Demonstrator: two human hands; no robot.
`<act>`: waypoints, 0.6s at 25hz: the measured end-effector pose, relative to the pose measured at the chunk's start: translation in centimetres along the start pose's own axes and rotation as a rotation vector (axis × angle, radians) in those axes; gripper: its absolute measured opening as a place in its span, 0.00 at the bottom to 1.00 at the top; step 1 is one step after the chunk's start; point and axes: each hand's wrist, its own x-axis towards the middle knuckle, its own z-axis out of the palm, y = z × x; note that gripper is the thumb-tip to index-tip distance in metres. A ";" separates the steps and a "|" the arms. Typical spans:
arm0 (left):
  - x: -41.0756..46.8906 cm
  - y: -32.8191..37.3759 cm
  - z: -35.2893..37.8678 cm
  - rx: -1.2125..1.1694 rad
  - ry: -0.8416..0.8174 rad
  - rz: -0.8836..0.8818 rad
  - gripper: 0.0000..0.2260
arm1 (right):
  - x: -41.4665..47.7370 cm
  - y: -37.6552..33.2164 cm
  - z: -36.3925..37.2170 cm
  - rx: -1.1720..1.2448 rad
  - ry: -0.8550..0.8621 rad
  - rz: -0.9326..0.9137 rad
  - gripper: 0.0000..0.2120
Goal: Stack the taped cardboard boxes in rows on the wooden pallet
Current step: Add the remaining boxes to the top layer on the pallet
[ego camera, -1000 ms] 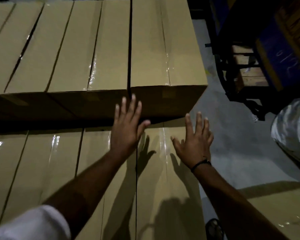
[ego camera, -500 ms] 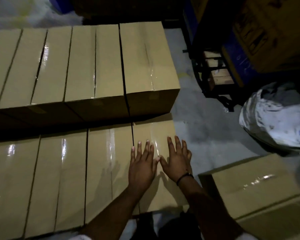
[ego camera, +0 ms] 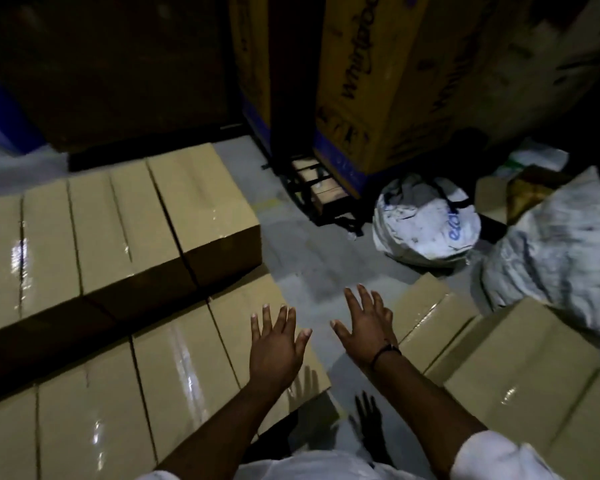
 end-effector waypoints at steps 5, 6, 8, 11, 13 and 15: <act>0.3 8.9 -0.3 -0.025 0.027 0.176 0.36 | -3.9 7.4 -2.9 0.047 0.067 0.091 0.37; 0.0 10.9 0.0 -0.019 0.038 0.208 0.40 | -5.0 9.0 -3.3 0.068 0.080 0.112 0.37; -1.0 15.5 1.0 -0.019 0.039 0.272 0.43 | -7.8 12.9 -4.0 0.088 0.114 0.162 0.37; -3.3 22.0 3.0 -0.013 -0.021 0.371 0.40 | -12.4 19.1 -4.2 0.130 0.144 0.264 0.37; -5.0 26.3 4.4 0.002 -0.057 0.433 0.35 | -15.9 23.5 -4.1 0.162 0.163 0.355 0.37; -6.4 29.9 5.9 0.023 -0.081 0.492 0.32 | -19.4 27.3 -3.5 0.193 0.175 0.444 0.37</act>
